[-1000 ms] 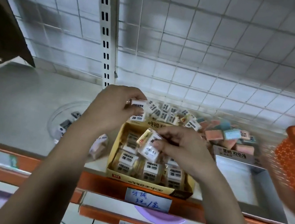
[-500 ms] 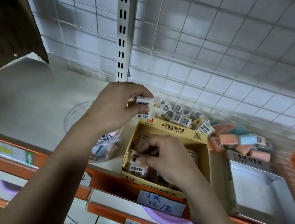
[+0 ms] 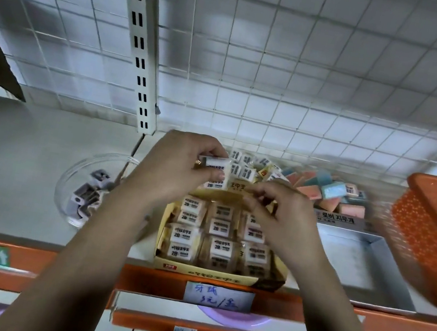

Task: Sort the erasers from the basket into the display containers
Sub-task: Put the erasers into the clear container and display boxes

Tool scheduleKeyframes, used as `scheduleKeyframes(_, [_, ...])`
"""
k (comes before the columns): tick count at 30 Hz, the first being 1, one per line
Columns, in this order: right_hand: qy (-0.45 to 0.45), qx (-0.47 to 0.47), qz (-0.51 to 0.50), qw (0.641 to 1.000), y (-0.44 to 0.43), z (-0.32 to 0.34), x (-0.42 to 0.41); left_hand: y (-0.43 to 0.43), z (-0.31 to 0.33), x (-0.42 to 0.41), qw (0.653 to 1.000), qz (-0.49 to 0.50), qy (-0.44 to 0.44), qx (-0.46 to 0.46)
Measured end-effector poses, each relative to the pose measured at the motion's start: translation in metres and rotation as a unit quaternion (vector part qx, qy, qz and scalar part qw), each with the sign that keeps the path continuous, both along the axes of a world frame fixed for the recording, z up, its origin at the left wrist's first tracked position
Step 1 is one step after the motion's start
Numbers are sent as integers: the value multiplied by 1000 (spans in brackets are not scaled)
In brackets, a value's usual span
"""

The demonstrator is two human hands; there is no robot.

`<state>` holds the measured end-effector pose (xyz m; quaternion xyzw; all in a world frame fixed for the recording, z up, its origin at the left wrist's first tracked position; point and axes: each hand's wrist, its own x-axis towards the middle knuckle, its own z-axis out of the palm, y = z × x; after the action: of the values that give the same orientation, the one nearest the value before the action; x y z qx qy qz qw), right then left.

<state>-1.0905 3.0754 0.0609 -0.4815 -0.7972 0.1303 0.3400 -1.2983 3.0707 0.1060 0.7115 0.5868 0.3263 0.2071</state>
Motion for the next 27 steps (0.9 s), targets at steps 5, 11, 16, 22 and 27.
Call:
scheduleKeyframes(5, [-29,42,-92,994,19,-15,32,-3,-1,26,994,-86,-29,-65])
scheduleKeyframes(11, [-12,34,-89,995,15,-24,34,-4,-14,54,974,-168,-25,-149])
scheduleKeyframes(16, [-4,28,-84,996,16,-24,35,-4,-22,70,959,-200,4,-202])
scheduleKeyframes(22, [11,41,-83,996,16,-26,35,-5,-27,79,956,-196,44,-215])
scheduleKeyframes(27, [38,21,-77,996,17,-26,36,-2,-29,80,958,-192,120,-176])
